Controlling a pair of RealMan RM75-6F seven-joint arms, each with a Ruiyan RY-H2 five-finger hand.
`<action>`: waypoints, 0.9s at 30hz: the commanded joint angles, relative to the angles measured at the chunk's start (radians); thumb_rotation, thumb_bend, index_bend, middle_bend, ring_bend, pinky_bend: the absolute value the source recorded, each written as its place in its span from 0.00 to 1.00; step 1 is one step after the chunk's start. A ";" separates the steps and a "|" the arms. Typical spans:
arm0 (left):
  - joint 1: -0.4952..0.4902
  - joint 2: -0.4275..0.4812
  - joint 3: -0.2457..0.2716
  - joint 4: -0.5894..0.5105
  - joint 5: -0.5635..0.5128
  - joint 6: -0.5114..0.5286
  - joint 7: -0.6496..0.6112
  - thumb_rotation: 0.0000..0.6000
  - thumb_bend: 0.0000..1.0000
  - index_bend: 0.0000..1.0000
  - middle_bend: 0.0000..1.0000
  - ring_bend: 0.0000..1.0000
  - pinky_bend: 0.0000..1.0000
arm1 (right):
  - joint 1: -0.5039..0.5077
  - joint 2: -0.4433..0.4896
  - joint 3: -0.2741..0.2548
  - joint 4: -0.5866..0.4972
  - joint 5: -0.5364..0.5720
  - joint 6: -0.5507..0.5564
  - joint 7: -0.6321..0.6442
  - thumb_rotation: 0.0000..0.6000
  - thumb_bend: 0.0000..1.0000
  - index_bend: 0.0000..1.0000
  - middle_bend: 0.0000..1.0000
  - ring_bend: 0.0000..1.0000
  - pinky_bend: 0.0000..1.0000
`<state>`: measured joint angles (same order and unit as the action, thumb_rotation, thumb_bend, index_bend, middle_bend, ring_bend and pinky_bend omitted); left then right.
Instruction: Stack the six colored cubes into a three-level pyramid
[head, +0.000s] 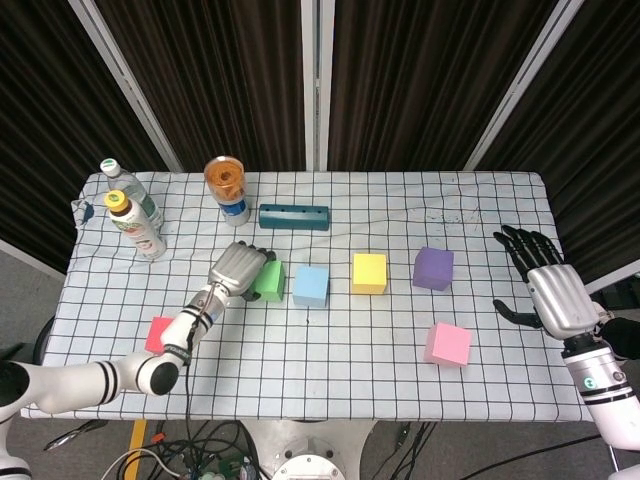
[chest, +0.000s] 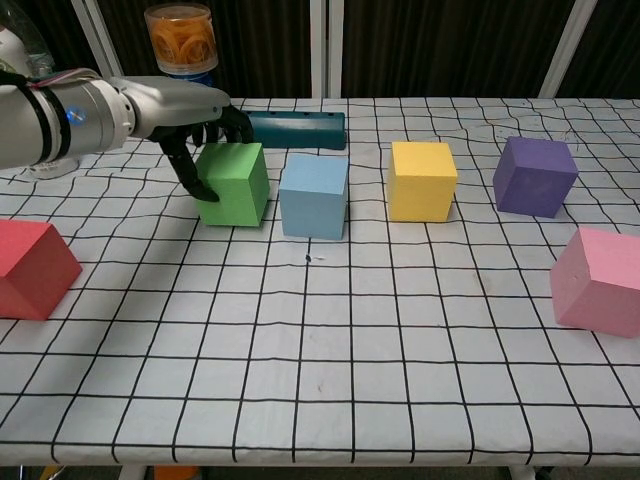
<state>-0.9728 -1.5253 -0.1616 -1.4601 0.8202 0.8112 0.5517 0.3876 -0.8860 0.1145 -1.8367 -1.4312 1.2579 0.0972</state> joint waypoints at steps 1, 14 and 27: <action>-0.016 -0.012 0.000 -0.001 -0.026 0.007 0.017 1.00 0.20 0.32 0.41 0.40 0.32 | -0.002 0.001 0.002 0.002 0.002 -0.004 0.004 1.00 0.18 0.00 0.03 0.00 0.00; -0.057 -0.042 0.003 -0.028 -0.135 0.059 0.087 1.00 0.19 0.32 0.41 0.40 0.32 | -0.018 0.003 0.009 0.020 0.000 -0.007 0.026 1.00 0.18 0.00 0.03 0.00 0.00; -0.085 -0.070 0.002 -0.033 -0.191 0.093 0.119 0.97 0.18 0.32 0.41 0.40 0.32 | -0.024 0.005 0.017 0.024 -0.003 -0.011 0.032 1.00 0.18 0.00 0.03 0.00 0.00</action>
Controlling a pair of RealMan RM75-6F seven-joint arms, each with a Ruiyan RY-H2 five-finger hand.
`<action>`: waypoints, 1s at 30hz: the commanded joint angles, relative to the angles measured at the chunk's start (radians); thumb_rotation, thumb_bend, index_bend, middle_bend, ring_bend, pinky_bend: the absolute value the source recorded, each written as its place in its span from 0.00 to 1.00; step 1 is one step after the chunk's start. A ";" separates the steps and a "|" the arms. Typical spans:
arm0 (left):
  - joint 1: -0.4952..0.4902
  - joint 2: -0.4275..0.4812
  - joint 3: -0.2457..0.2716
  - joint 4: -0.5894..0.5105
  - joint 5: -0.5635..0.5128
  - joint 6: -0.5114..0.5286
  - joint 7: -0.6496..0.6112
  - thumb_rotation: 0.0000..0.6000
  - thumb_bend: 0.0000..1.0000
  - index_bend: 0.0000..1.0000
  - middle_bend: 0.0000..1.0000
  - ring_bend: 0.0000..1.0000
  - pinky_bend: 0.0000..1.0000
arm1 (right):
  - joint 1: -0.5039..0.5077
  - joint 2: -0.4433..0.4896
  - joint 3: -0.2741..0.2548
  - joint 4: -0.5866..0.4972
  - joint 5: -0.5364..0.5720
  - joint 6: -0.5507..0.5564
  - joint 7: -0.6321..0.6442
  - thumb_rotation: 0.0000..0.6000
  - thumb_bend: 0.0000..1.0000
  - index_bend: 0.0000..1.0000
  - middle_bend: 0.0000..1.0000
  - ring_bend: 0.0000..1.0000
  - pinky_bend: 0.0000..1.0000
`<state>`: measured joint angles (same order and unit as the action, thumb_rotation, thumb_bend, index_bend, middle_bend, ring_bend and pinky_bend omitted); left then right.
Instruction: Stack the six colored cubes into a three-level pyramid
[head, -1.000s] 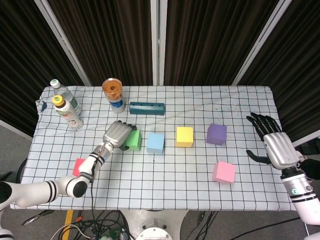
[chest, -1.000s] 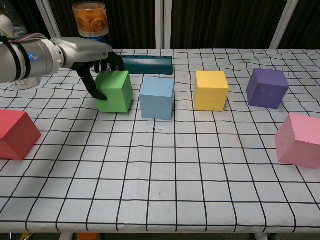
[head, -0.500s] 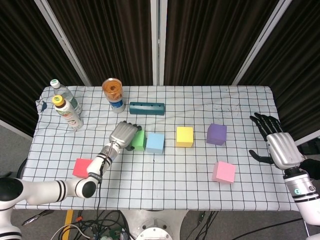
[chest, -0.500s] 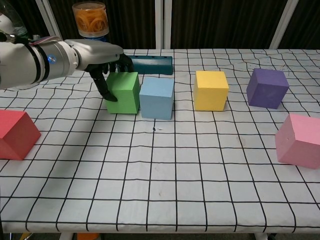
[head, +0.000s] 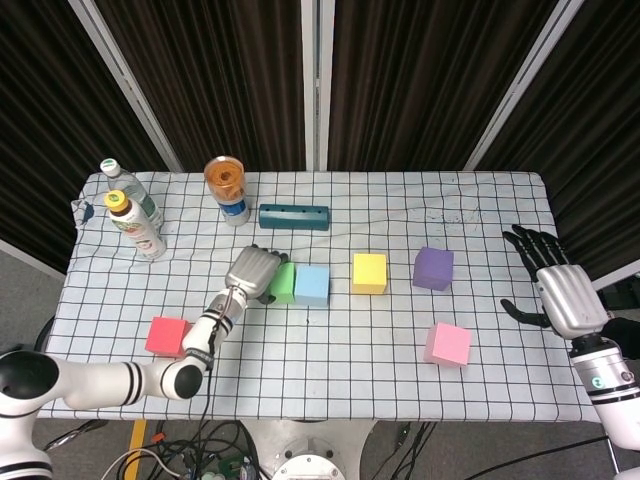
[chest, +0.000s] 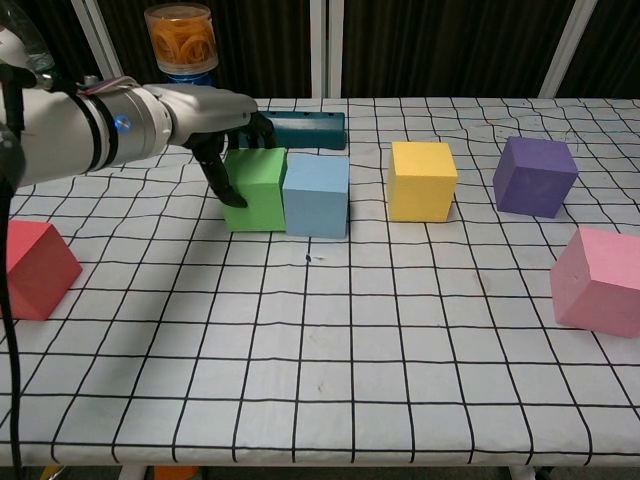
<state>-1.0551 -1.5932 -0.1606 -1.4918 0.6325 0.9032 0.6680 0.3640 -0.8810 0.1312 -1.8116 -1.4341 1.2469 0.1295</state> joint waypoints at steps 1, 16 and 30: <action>-0.005 -0.002 0.001 -0.002 -0.005 -0.002 0.003 0.97 0.18 0.32 0.40 0.40 0.32 | -0.001 0.001 0.001 -0.001 0.000 0.000 0.000 1.00 0.18 0.00 0.03 0.00 0.00; -0.027 -0.017 0.017 0.008 -0.023 0.008 0.030 0.98 0.18 0.30 0.39 0.38 0.31 | -0.009 0.006 0.008 0.004 0.000 -0.002 0.010 1.00 0.18 0.00 0.03 0.00 0.00; -0.040 -0.022 0.028 0.014 -0.042 0.006 0.048 0.97 0.17 0.26 0.36 0.38 0.31 | -0.014 0.006 0.011 0.003 -0.001 -0.005 0.013 1.00 0.18 0.00 0.03 0.00 0.00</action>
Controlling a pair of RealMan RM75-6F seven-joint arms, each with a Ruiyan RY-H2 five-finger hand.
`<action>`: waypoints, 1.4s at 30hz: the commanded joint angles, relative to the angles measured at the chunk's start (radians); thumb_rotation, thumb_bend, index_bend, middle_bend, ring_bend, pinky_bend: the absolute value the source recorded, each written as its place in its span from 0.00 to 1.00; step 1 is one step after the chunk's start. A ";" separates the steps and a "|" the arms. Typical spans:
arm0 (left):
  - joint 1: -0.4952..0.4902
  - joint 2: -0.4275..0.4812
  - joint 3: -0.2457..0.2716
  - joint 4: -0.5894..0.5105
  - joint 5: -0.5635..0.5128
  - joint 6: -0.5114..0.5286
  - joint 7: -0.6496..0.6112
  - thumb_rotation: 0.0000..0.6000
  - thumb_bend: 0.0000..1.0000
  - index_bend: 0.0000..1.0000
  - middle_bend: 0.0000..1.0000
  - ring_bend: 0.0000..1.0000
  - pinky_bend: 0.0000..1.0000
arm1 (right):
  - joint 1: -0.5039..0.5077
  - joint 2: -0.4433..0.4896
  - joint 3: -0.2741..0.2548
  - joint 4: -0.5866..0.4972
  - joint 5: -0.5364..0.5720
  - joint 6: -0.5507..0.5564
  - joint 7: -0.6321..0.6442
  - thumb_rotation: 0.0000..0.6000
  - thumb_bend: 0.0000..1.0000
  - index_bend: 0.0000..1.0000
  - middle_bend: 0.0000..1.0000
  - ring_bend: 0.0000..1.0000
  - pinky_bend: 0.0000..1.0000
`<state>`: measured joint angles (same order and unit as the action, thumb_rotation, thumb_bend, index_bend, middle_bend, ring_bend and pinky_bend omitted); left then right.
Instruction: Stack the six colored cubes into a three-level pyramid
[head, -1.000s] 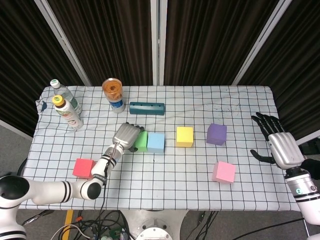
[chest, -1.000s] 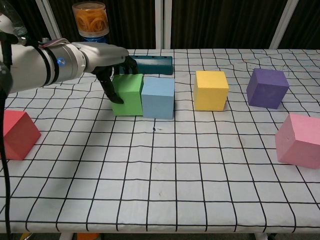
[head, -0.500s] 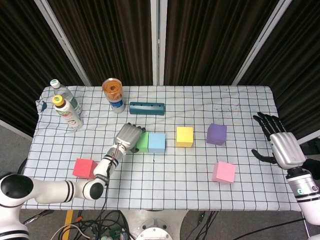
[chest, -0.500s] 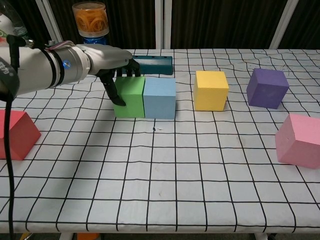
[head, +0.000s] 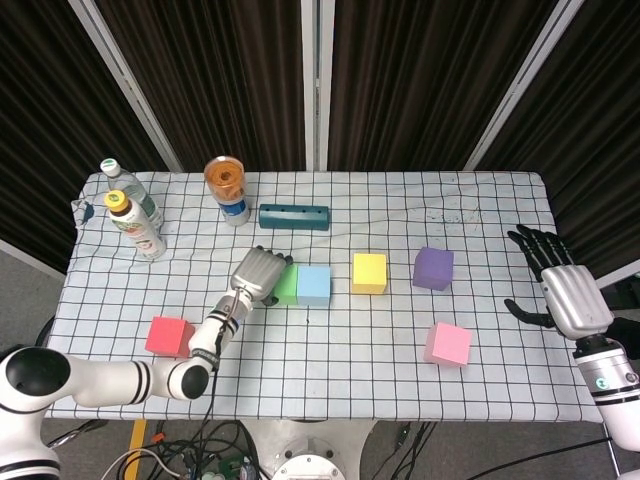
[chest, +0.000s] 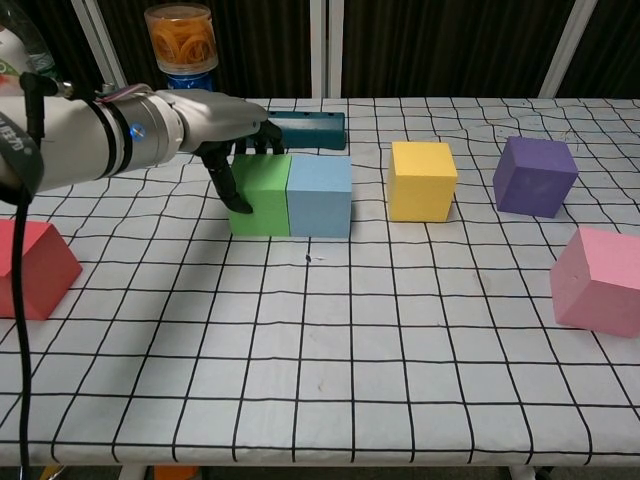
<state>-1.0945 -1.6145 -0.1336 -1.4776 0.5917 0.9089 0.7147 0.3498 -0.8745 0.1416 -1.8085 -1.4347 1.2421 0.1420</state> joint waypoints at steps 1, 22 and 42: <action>-0.001 -0.002 0.001 0.000 -0.002 0.001 0.001 0.97 0.17 0.26 0.35 0.38 0.31 | 0.000 0.000 0.001 0.000 -0.001 0.000 -0.001 1.00 0.18 0.00 0.03 0.00 0.00; 0.017 0.026 0.008 -0.061 0.054 0.039 -0.019 0.95 0.09 0.05 0.22 0.32 0.29 | 0.067 -0.042 0.000 0.008 0.016 -0.127 -0.010 1.00 0.18 0.00 0.03 0.00 0.00; -0.003 -0.017 0.000 0.000 0.022 0.029 0.008 0.95 0.08 0.06 0.22 0.32 0.29 | 0.042 -0.026 -0.005 -0.001 0.012 -0.088 -0.007 1.00 0.18 0.00 0.03 0.00 0.00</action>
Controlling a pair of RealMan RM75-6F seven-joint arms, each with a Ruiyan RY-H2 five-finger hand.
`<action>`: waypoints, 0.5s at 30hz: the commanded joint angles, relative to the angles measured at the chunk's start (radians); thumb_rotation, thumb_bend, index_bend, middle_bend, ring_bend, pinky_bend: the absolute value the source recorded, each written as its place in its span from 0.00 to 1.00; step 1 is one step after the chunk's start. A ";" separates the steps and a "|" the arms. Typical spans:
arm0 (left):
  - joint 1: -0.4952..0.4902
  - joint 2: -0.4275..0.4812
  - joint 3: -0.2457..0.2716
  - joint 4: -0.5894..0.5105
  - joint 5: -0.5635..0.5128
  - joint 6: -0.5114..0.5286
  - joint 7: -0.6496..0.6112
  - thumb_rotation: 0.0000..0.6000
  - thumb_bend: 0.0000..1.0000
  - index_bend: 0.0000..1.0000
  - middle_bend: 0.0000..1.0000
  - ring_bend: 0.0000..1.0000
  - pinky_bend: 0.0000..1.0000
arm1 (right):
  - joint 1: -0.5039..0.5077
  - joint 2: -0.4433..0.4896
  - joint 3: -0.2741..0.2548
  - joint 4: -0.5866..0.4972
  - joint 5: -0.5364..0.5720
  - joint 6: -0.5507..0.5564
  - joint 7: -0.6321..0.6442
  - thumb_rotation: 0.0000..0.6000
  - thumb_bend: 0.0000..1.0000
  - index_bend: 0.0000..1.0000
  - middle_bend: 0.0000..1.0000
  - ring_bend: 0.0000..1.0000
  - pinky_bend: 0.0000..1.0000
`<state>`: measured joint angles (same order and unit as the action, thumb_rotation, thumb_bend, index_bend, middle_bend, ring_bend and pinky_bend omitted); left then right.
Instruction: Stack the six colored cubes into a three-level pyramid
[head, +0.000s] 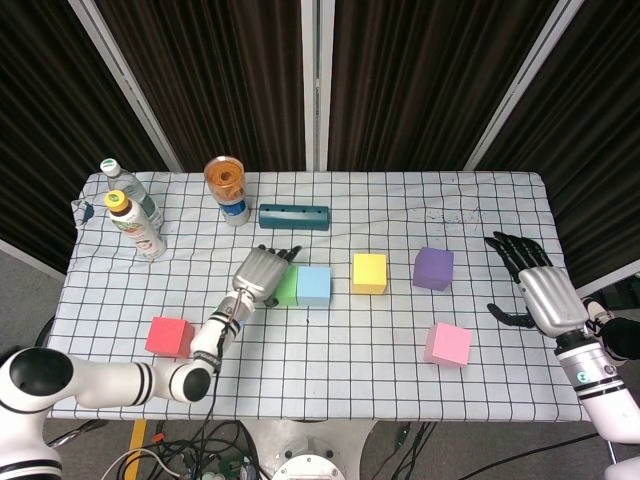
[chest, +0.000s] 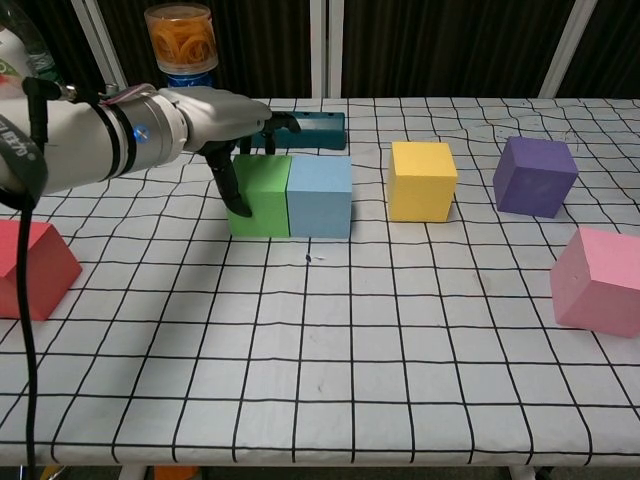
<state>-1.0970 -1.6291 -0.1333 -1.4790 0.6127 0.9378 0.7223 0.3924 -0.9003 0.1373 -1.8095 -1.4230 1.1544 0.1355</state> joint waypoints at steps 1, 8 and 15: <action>-0.002 -0.004 -0.001 0.002 0.001 -0.001 0.002 0.96 0.08 0.06 0.22 0.32 0.29 | 0.000 0.001 -0.001 0.001 0.000 -0.001 0.000 1.00 0.18 0.00 0.03 0.00 0.00; -0.010 -0.007 -0.008 0.008 -0.006 -0.006 0.010 0.96 0.07 0.06 0.22 0.32 0.29 | -0.003 0.004 0.000 0.004 0.004 0.001 0.004 1.00 0.18 0.00 0.03 0.00 0.00; -0.017 -0.017 -0.009 0.011 -0.019 -0.007 0.018 0.95 0.06 0.06 0.22 0.32 0.29 | -0.005 0.006 0.000 0.005 0.004 0.004 0.006 1.00 0.18 0.00 0.03 0.00 0.00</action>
<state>-1.1130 -1.6458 -0.1427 -1.4686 0.5941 0.9312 0.7398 0.3872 -0.8947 0.1375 -1.8046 -1.4195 1.1588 0.1416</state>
